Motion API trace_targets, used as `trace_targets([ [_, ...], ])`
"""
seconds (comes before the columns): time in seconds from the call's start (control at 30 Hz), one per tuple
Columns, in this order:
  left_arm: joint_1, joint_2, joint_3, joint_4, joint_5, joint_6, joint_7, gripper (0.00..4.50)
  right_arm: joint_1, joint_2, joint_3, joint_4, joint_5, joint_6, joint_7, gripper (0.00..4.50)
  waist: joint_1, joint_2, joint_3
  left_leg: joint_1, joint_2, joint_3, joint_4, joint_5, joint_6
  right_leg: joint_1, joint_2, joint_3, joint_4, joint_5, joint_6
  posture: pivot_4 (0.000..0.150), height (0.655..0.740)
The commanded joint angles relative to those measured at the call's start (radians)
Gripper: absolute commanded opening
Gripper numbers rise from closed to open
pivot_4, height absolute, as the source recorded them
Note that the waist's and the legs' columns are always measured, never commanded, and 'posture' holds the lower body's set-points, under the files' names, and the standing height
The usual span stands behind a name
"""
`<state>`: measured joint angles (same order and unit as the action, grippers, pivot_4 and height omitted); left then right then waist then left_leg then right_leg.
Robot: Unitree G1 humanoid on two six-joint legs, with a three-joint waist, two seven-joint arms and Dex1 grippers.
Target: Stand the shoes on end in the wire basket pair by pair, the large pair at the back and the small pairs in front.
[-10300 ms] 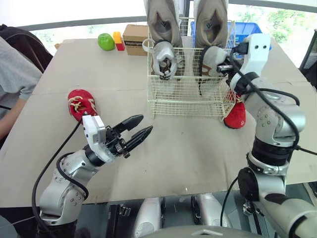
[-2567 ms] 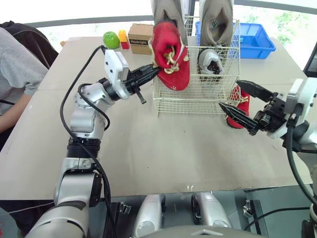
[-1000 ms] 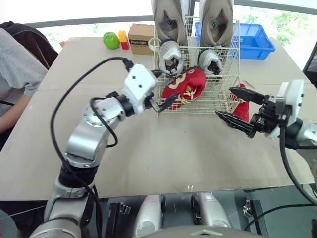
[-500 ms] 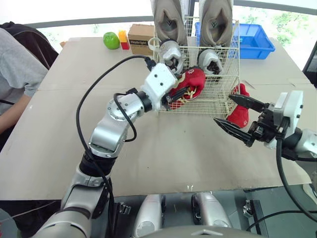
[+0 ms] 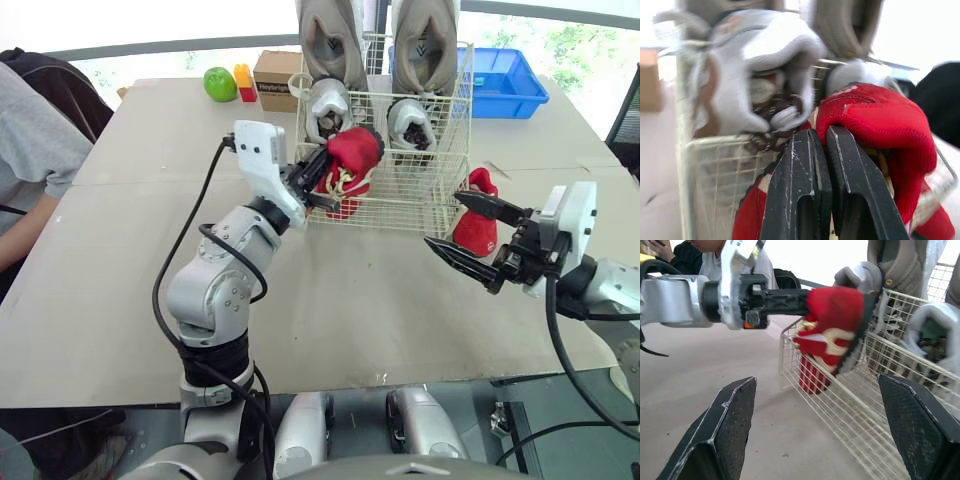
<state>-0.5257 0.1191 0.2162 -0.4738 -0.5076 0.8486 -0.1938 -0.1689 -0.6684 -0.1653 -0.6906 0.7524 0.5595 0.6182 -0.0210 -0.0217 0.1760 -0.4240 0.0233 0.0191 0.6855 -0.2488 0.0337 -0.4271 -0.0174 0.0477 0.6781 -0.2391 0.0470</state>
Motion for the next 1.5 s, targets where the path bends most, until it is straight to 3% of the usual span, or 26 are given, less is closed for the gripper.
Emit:
trace_targets([
  [0.03,-0.017,-0.034,0.095,-0.096,-0.103,0.059,0.095,0.09,-0.05,0.008,0.019,0.028,-0.014,-0.039,0.034,3.72,0.002,0.0,0.0,0.0,0.0,0.0,0.0,0.0,0.0,0.0,0.0,0.0,0.0,0.0,0.0,0.15,0.74],
  [0.17,0.014,0.058,0.031,-0.145,-0.099,0.01,0.005,0.09,-0.069,0.011,0.034,0.051,-0.028,-0.051,0.054,3.72,0.002,0.0,0.0,0.0,-0.001,0.0,0.0,0.0,0.0,0.0,0.0,0.0,0.0,0.0,0.0,0.15,0.74],
  [0.3,0.139,0.151,-0.068,-0.194,0.007,-0.191,-0.112,0.09,-0.077,0.009,0.04,0.069,-0.041,-0.058,0.075,3.72,0.005,0.0,0.0,0.0,0.0,0.0,-0.002,0.0,0.0,0.0,0.0,0.0,-0.001,0.0,0.0,0.15,0.74],
  [0.47,0.217,0.105,-0.077,-0.182,0.043,-0.334,-0.085,0.09,-0.083,0.007,0.054,0.082,-0.056,-0.05,0.083,3.72,0.01,0.0,0.0,-0.001,-0.001,0.0,-0.001,0.0,0.0,0.0,-0.002,0.0,-0.001,0.0,0.0,0.15,0.74],
  [0.63,0.226,0.045,-0.051,-0.189,-0.027,-0.269,0.007,0.09,-0.103,0.004,0.068,0.108,-0.064,-0.045,0.094,3.72,0.01,0.0,0.0,-0.001,-0.001,0.0,-0.001,0.0,0.0,0.0,-0.002,0.0,-0.001,0.0,0.0,0.15,0.74],
  [0.8,0.157,-0.009,0.061,-0.155,-0.214,-0.149,0.139,0.09,-0.136,0.005,0.089,0.142,-0.073,-0.043,0.117,3.72,0.008,0.0,0.0,-0.001,-0.001,0.0,-0.001,0.0,0.0,0.0,-0.001,-0.001,-0.001,0.0,0.0,0.15,0.74],
  [1.13,0.152,0.059,0.044,-0.08,-0.336,0.167,0.269,0.09,-0.167,0.005,0.101,0.173,-0.081,-0.047,0.14,3.72,0.011,-0.001,-0.001,0.001,-0.001,-0.001,-0.001,0.0,0.0,0.002,-0.002,-0.001,-0.001,0.0,0.0,0.15,0.74],
  [1.27,0.14,0.117,0.02,-0.075,-0.288,0.174,0.275,0.09,-0.162,0.005,0.091,0.177,-0.081,-0.047,0.143,3.72,0.01,-0.001,-0.001,0.011,-0.001,-0.002,-0.003,0.0,0.0,0.013,-0.002,-0.002,-0.005,0.0,0.0,0.15,0.74],
  [1.43,0.119,0.257,-0.052,-0.077,-0.2,0.104,0.164,0.09,-0.133,0.004,0.084,0.16,-0.085,-0.049,0.136,3.72,0.01,-0.001,-0.001,0.011,-0.001,-0.003,-0.003,0.0,0.0,0.014,-0.001,-0.003,-0.006,0.0,-0.001,0.15,0.74],
  [1.5,0.117,0.267,-0.032,-0.059,-0.204,0.069,0.128,0.8,-0.123,0.006,0.086,0.15,-0.087,-0.047,0.129,3.72,0.01,-0.001,-0.001,0.011,-0.001,-0.003,-0.003,0.0,0.0,0.014,-0.001,-0.003,-0.007,0.0,-0.001,0.15,0.74],
])
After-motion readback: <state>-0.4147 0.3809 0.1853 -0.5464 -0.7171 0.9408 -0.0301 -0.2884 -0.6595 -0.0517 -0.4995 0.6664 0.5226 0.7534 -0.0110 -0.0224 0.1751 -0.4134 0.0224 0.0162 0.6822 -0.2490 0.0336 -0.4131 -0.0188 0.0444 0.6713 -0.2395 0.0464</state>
